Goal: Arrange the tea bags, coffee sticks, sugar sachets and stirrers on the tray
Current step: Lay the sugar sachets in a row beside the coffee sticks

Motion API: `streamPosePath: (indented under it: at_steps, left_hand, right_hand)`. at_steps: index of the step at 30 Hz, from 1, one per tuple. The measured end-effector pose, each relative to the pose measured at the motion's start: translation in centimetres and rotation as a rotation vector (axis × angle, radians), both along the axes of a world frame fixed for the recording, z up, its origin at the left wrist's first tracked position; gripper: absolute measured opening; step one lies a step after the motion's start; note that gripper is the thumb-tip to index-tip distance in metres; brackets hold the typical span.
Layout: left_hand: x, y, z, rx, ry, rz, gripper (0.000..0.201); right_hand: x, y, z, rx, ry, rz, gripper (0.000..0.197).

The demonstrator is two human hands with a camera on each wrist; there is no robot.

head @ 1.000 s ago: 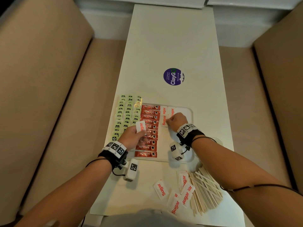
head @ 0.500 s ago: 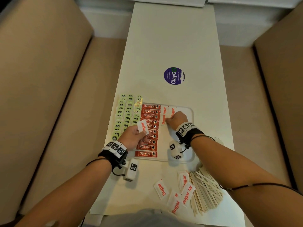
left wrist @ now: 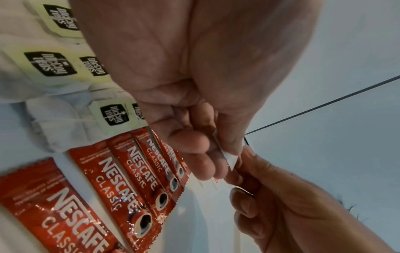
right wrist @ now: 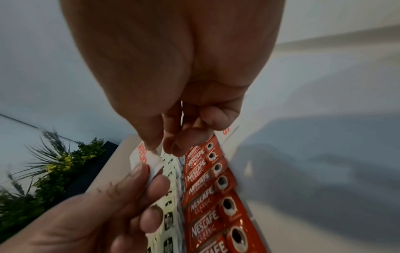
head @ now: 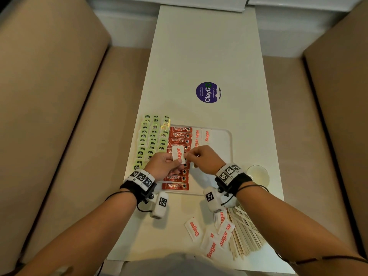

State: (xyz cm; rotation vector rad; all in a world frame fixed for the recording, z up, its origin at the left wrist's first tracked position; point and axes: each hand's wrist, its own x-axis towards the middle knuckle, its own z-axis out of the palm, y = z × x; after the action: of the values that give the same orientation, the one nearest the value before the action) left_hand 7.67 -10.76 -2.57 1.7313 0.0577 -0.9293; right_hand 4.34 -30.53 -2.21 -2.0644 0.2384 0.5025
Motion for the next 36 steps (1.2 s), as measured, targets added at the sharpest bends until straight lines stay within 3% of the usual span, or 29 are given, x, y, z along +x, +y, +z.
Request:
streamPosePath:
  at_steps: [3,10,15,21,24,36]
  left_hand:
    - [-0.3,-0.1,0.0,0.000,0.002,-0.031,0.013]
    - [-1.0,-0.7,0.4,-0.005,0.004,-0.047,0.012]
    - [-1.3,-0.8,0.3,0.047,-0.014,-0.058,0.011]
    - [-1.6,-0.1,-0.6,0.163,-0.136,-0.155,0.011]
    - [-1.3,-0.5,-1.1,0.231,-0.233,-0.229,0.012]
    - [3.1,-6.2,-1.6,0.447,-0.516,-0.298,0.035]
  right_hand:
    - [-0.9,0.3,0.0,0.042,-0.022,-0.013,0.022]
    - [-1.6,-0.1,0.0,0.026,-0.014,-0.037,0.025]
    - [-0.7,-2.4,-0.6,-0.032,0.001,-0.195,0.026]
    - [1.0,-5.8,-2.4,-0.223,0.116,-0.306,0.032]
    - [1.6,-6.4,-3.2,-0.290,0.187,-0.310,0.025]
    - [2.9,-6.1,-4.0,-0.331,0.237,-0.345,0.027]
